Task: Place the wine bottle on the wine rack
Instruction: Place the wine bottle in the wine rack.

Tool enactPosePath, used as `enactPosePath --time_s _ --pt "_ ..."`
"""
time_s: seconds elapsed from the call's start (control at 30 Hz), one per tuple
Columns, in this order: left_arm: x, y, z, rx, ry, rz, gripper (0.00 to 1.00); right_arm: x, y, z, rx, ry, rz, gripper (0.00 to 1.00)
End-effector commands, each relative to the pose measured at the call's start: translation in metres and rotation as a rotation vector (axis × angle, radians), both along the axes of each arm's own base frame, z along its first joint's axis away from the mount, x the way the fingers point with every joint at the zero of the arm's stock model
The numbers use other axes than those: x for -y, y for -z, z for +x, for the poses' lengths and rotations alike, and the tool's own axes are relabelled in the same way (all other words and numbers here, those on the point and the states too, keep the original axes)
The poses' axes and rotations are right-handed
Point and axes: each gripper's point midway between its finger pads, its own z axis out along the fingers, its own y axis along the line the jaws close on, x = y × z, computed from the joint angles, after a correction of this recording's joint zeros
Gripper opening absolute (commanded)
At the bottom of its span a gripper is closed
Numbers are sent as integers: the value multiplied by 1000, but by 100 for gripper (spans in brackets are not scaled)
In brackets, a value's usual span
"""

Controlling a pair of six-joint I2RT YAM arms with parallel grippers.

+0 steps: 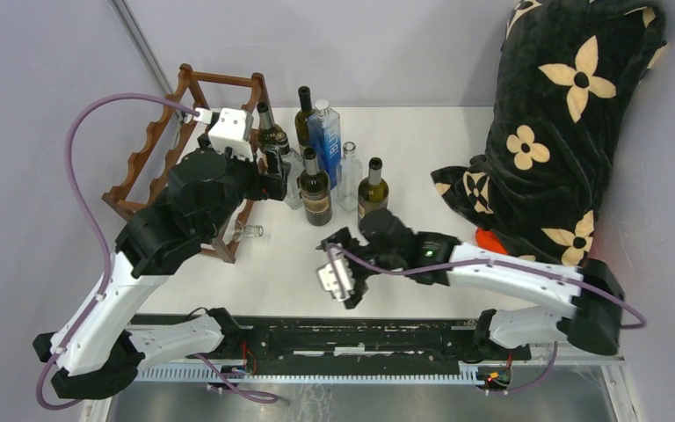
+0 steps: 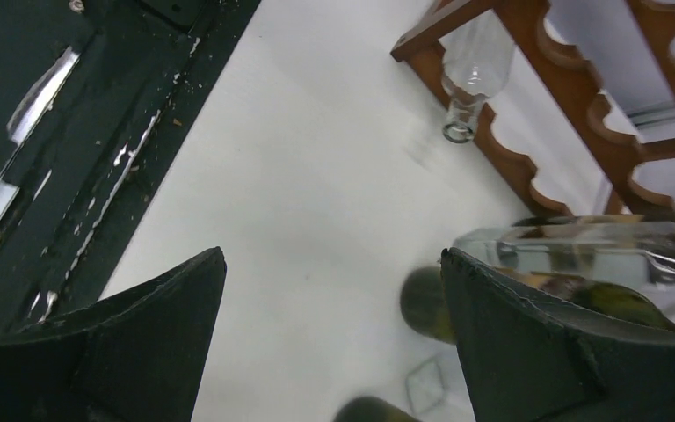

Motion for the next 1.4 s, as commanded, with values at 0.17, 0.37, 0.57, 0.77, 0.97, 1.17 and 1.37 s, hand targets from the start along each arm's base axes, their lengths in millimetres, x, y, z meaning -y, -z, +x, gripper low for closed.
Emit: enactPosePath --time_s 0.17,0.37,0.57,0.77,0.97,1.17,1.37 --pt "-32 -48 2 181 -91 19 93 -117 2 63 -75 228 136 96" --pt "-45 -50 -3 208 -138 -16 93 -158 23 94 -80 305 138 84" --pt "-47 -39 0 194 -162 3 93 -187 47 112 -93 334 127 78" --pt "-53 -38 0 176 -202 -3 92 -212 64 134 -156 352 135 72" --pt "-52 -37 4 166 -216 6 92 -223 82 151 -161 358 117 68" --pt "-48 -39 8 164 -218 16 92 -224 100 158 -151 347 77 64" --pt "-46 -40 11 159 -221 38 93 -229 110 157 -157 315 59 52"
